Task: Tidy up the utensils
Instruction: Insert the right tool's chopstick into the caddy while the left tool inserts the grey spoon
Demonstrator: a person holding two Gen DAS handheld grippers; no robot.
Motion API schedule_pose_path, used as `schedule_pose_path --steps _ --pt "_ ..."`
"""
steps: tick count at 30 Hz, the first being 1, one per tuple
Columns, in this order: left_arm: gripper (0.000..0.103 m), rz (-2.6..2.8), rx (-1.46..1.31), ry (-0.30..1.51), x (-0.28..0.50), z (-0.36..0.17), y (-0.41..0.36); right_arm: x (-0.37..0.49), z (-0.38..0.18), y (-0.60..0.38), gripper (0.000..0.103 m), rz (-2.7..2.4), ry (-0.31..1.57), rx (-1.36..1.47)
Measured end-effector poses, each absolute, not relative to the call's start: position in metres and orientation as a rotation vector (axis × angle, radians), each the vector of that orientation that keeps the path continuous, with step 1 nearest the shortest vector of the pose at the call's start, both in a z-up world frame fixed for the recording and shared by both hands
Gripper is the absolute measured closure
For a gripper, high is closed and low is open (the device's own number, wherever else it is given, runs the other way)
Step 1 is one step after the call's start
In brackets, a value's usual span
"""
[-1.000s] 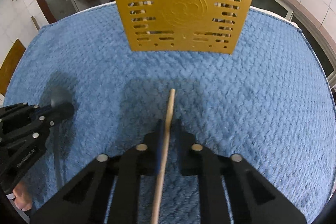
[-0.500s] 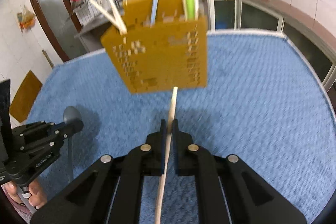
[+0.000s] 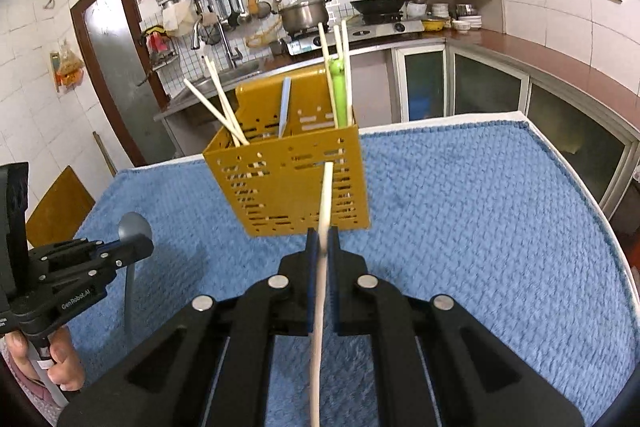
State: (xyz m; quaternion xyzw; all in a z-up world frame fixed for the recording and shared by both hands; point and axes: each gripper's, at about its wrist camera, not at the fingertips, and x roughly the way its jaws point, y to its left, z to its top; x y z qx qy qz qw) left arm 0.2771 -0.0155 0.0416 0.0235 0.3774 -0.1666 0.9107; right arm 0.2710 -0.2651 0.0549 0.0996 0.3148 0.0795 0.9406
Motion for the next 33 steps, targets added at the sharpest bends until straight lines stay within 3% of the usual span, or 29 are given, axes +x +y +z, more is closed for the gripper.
schedule_pose_path --steps 19,33 --pt "0.098 -0.381 0.026 0.695 0.297 0.081 -0.028 0.282 0.112 -0.278 0.099 0.161 0.495 0.191" --pt "0.098 -0.307 0.096 0.397 0.337 0.19 -0.052 0.32 0.223 -0.276 0.099 0.164 0.384 0.119"
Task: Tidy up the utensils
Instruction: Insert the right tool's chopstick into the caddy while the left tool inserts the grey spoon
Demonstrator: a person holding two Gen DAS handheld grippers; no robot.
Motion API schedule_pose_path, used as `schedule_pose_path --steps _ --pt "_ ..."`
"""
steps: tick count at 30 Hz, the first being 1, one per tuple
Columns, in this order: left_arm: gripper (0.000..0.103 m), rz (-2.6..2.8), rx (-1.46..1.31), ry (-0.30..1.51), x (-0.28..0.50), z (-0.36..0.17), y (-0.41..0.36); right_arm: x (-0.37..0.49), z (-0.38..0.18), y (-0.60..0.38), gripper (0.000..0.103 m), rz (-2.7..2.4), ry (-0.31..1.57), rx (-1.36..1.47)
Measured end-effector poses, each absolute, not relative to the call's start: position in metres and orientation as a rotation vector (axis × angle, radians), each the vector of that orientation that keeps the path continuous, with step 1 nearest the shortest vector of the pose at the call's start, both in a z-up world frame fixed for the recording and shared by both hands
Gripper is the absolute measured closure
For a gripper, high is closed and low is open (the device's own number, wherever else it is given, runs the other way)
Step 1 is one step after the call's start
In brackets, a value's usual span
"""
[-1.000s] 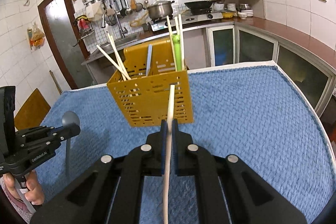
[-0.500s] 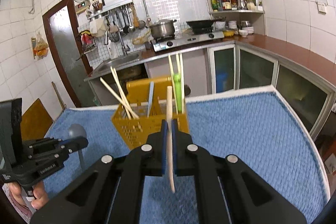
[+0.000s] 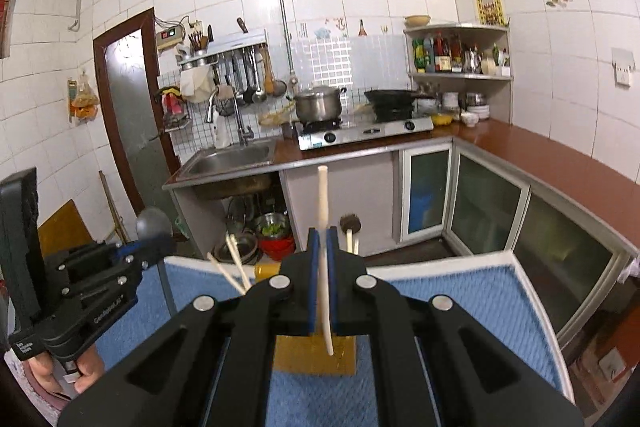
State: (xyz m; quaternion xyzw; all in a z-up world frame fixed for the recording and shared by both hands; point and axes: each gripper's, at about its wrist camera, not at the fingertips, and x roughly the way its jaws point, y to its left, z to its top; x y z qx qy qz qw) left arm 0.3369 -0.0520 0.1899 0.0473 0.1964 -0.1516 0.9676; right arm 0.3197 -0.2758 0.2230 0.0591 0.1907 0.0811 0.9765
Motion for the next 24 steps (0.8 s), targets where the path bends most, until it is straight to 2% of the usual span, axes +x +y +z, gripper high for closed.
schedule_pose_path --steps 6,15,24 --pt "0.098 -0.285 0.042 0.298 0.368 0.189 -0.061 0.345 0.227 -0.278 0.099 0.158 0.374 0.105" --pt "0.098 -0.248 0.036 0.302 0.402 0.118 -0.077 0.382 0.172 -0.283 0.099 0.176 0.447 0.105" --pt "0.098 -0.204 0.071 0.356 0.405 0.07 -0.08 0.392 0.115 -0.274 0.099 0.181 0.485 0.09"
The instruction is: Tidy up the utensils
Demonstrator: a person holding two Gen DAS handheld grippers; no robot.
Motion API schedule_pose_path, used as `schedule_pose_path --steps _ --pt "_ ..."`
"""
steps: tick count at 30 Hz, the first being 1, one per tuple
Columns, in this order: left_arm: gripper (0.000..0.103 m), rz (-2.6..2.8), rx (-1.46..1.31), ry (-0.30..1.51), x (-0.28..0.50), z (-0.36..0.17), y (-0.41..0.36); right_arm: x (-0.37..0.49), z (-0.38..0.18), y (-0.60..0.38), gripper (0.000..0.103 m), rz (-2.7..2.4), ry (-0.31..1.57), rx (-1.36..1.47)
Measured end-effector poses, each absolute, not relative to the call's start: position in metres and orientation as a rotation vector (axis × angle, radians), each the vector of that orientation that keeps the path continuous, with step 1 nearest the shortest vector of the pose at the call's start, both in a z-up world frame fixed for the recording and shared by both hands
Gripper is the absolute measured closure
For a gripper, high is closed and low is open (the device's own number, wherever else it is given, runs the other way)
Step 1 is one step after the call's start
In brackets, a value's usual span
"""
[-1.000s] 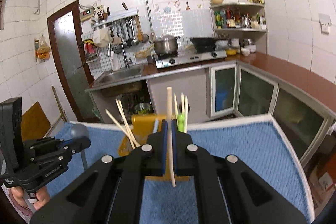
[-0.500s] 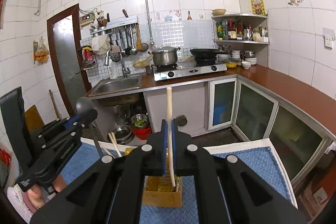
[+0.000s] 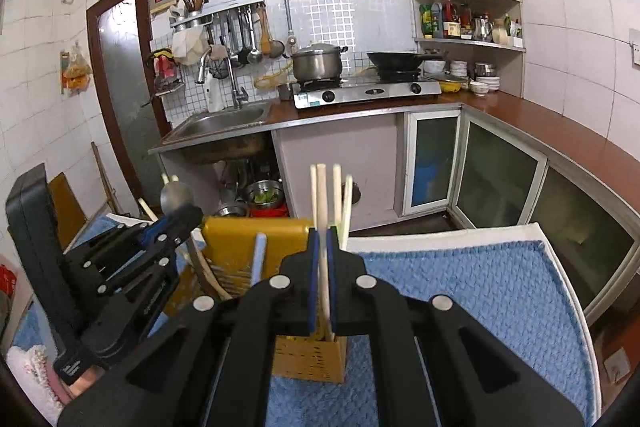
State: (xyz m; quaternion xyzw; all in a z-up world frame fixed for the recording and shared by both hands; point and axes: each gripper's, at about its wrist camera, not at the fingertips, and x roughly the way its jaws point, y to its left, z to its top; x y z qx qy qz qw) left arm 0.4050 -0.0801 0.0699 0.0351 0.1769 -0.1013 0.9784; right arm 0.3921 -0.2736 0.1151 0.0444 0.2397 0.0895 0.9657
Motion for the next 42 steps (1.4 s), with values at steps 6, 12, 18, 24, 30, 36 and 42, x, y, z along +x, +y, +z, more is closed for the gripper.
schedule_pose_path --steps 6,12,18,24,30,36,42 --pt "0.098 -0.182 0.069 0.377 0.399 0.058 -0.081 0.395 0.088 -0.272 0.099 0.151 0.471 0.062" --pt "0.085 -0.195 0.045 0.38 0.376 0.075 -0.073 0.395 0.07 -0.268 0.098 0.156 0.475 0.05" --pt "0.048 -0.176 0.04 0.361 0.332 0.1 -0.054 0.389 0.071 -0.277 0.048 0.155 0.48 0.129" --pt "0.023 -0.144 0.026 0.333 0.284 0.113 -0.028 0.35 0.088 -0.282 0.041 0.123 0.432 0.137" --pt "0.005 -0.104 0.005 0.28 0.226 0.121 -0.006 0.288 0.104 -0.285 0.023 0.077 0.361 0.09" --pt "0.005 -0.103 0.01 0.297 0.177 0.112 -0.001 0.211 0.101 -0.279 0.011 0.047 0.307 0.073" --pt "0.005 -0.116 -0.028 0.368 0.156 0.083 0.003 0.155 0.084 -0.26 0.004 0.036 0.29 0.083"
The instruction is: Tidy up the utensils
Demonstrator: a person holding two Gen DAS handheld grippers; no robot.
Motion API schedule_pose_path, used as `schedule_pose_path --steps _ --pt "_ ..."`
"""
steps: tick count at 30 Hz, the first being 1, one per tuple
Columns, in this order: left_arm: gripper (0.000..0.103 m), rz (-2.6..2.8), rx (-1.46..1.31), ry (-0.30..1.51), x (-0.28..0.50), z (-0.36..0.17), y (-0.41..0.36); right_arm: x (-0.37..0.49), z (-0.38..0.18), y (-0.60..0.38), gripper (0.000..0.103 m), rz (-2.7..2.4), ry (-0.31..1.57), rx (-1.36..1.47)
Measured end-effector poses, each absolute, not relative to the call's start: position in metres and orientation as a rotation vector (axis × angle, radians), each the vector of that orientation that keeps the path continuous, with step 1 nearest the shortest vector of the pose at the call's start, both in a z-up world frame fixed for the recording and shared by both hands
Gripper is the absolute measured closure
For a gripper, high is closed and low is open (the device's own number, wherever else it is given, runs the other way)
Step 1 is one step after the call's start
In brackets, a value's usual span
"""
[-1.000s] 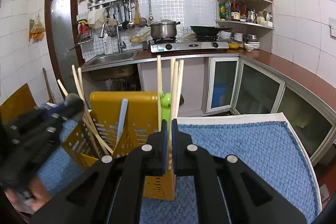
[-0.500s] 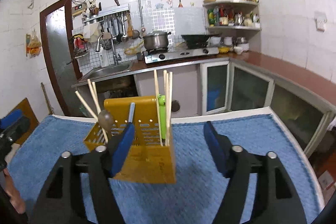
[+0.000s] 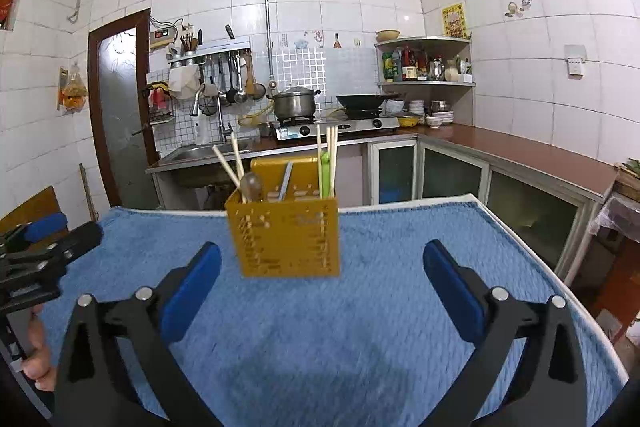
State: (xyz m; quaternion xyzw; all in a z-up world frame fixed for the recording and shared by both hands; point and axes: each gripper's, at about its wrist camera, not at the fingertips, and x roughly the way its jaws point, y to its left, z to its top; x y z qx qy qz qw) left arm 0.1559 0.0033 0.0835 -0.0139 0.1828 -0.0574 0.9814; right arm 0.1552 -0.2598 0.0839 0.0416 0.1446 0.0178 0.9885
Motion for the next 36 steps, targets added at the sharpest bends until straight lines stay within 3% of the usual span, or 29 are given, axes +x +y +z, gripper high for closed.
schedule_pose_path --steps 11,20,36 --pt "0.005 -0.034 0.035 0.248 0.103 0.056 0.003 0.129 0.054 -0.236 0.004 0.058 0.212 0.003" --pt "0.005 -0.067 -0.028 0.36 0.123 0.024 0.009 0.124 0.026 -0.235 0.004 -0.009 0.247 -0.007" --pt "0.005 -0.048 0.116 0.287 0.119 0.01 -0.011 0.122 0.02 -0.238 0.004 -0.01 0.243 0.025"
